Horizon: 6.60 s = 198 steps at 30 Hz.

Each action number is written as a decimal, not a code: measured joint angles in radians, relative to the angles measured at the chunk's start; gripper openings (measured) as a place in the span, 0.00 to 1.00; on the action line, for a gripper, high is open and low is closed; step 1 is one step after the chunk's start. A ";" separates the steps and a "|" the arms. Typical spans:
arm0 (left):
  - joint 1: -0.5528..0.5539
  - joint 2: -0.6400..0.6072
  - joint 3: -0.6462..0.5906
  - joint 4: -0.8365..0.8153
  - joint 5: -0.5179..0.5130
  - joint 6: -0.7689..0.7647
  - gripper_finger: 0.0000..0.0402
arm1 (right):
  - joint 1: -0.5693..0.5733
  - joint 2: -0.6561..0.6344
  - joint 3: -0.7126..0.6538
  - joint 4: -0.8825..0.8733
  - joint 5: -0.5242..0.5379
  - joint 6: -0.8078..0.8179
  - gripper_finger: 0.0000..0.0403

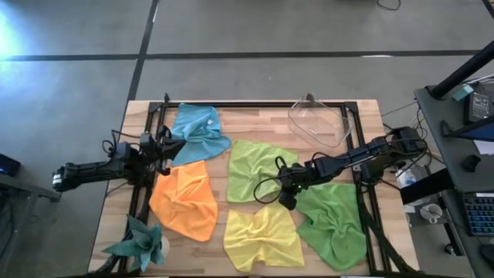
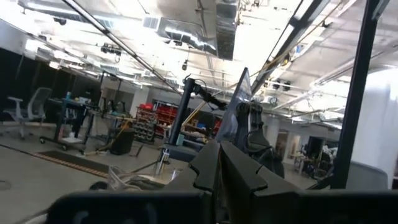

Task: Fold microfiber towels
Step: Fold the light green microfiber cloth

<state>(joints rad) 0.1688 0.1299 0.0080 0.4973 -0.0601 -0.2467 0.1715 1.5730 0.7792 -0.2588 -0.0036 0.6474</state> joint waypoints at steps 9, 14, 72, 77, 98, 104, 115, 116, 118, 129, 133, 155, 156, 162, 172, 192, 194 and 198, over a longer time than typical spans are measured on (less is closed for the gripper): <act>0.000 0.024 0.000 0.000 -0.024 -0.102 0.03 | 0.014 -0.011 0.000 0.005 -0.004 0.045 0.02; 0.000 0.081 0.000 0.000 -0.035 -0.140 0.15 | 0.016 -0.043 0.000 0.006 -0.006 0.053 0.02; -0.333 1.415 0.761 -0.384 0.148 0.146 0.36 | 0.004 -0.178 0.002 0.008 0.005 0.210 0.02; -0.356 1.474 0.784 -0.383 0.103 0.108 0.36 | 0.002 -0.179 0.002 0.008 0.005 0.209 0.02; -0.412 1.568 0.786 -0.473 -0.080 0.044 0.36 | -0.002 -0.179 0.001 0.009 0.000 0.208 0.02; -0.413 1.567 0.784 -0.540 -0.080 0.041 0.34 | -0.002 -0.179 0.001 0.009 0.000 0.209 0.02; -0.422 1.536 0.814 -0.610 -0.031 -0.009 0.02 | -0.002 -0.179 0.001 0.010 -0.095 0.194 0.02; -0.423 1.525 0.821 -0.632 -0.016 -0.008 0.02 | -0.002 -0.179 0.001 0.010 -0.120 0.192 0.02; -0.423 1.500 0.840 -0.681 0.003 0.003 0.01 | -0.002 -0.179 0.001 0.011 -0.179 0.190 0.02; -0.426 1.330 1.071 -1.103 0.008 0.131 0.00 | 0.008 -0.179 0.161 -0.068 -0.353 0.077 0.02; -0.426 1.328 1.142 -1.197 -0.027 0.182 0.00 | 0.008 -0.179 0.277 -0.248 -0.312 -0.008 0.02; -0.301 1.562 1.151 -1.207 -0.230 0.093 0.00 | -0.063 -0.130 0.120 -0.349 0.054 -0.156 0.02; -0.291 1.570 1.151 -1.206 -0.236 0.082 0.00 | -0.070 -0.130 0.112 -0.336 0.067 -0.182 0.02; -0.239 1.615 1.151 -1.183 -0.239 0.070 0.00 | -0.102 -0.130 0.054 -0.252 0.085 -0.331 0.02; -0.225 1.637 1.151 -1.133 -0.184 0.107 0.00 | -0.139 -0.130 0.026 -0.252 0.084 -0.348 0.02; -0.222 1.636 1.153 -1.107 -0.200 0.176 0.11 | -0.159 -0.130 0.018 -0.258 0.080 -0.254 0.05; -0.222 1.636 1.153 -1.107 -0.203 0.176 0.16 | -0.159 -0.130 0.018 -0.257 0.080 -0.254 0.08; -0.220 1.635 1.153 -1.108 -0.207 0.176 0.25 | -0.159 -0.130 0.018 -0.255 0.084 -0.233 0.18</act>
<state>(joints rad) -0.0509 1.7651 1.1606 -0.6104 -0.2672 -0.0711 0.0124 1.4425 0.7971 -0.5141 0.0800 0.4140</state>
